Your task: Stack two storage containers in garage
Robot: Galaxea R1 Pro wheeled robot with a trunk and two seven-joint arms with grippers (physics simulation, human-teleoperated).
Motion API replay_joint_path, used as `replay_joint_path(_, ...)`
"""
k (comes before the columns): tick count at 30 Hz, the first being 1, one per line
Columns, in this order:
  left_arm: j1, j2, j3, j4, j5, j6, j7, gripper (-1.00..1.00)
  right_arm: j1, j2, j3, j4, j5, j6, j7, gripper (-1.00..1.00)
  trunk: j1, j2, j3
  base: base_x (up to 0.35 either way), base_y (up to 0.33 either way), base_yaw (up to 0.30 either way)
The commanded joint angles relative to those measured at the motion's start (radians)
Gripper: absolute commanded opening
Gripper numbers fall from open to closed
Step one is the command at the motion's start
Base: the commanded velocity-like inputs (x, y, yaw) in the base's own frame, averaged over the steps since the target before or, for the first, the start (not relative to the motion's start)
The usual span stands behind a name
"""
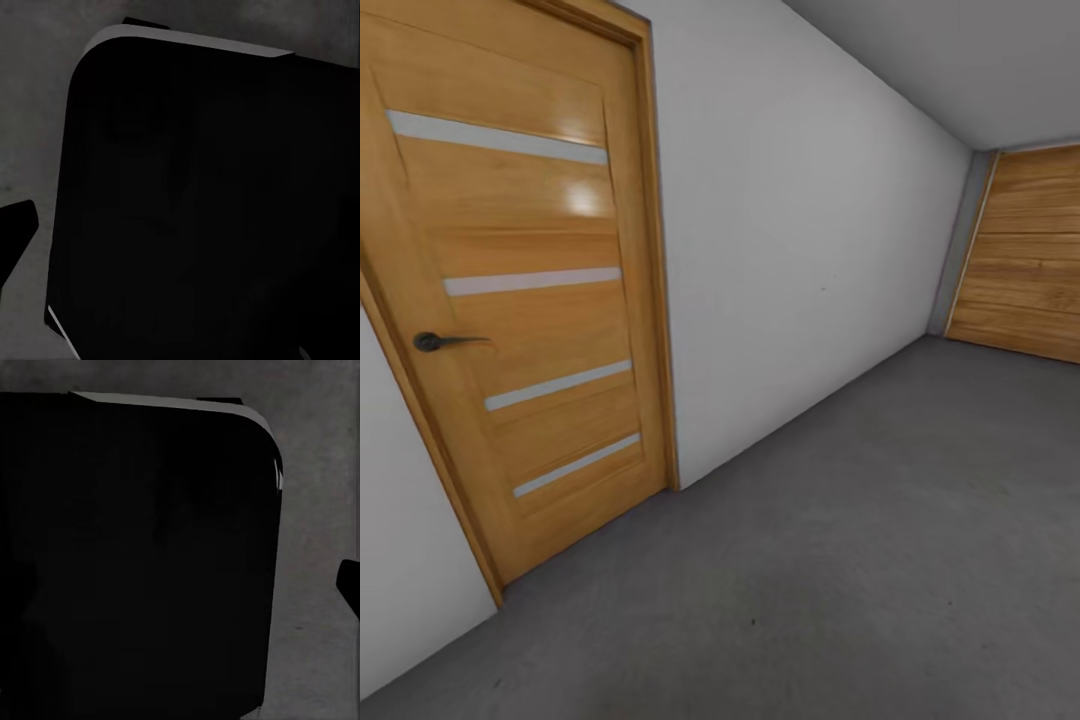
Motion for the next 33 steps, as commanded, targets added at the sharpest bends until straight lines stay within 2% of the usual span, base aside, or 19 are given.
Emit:
replay_joint_path(1, 0.000, 0.000, 0.000, -0.001, 0.006, -0.002, 0.000, 1.00, 0.000, 0.000, 0.001, 0.000, 0.001, -0.003, 0.000, 1.00, 0.001, 0.000, -0.001, 0.323, 0.000, 0.000)
replay_joint_path(13, 0.000, 0.000, 0.000, -0.001, 0.006, -0.002, 0.000, 1.00, 0.000, -0.001, -0.009, 0.000, -0.008, -0.004, 0.005, 1.00, 0.001, 0.000, -0.001, 0.323, 0.000, 0.037)
replay_joint_path(25, 0.000, 0.000, 0.000, -0.001, 0.006, -0.003, 0.000, 1.00, 0.000, -0.001, -0.010, 0.000, -0.009, -0.004, 0.006, 1.00, 0.001, 0.000, -0.001, 0.323, -0.009, 0.252)
replay_joint_path(33, 0.000, 0.000, 0.000, -0.001, 0.006, -0.003, 0.000, 1.00, 0.000, -0.001, -0.010, 0.000, -0.009, -0.004, 0.001, 1.00, 0.001, 0.000, -0.001, 0.305, -0.116, 0.273)
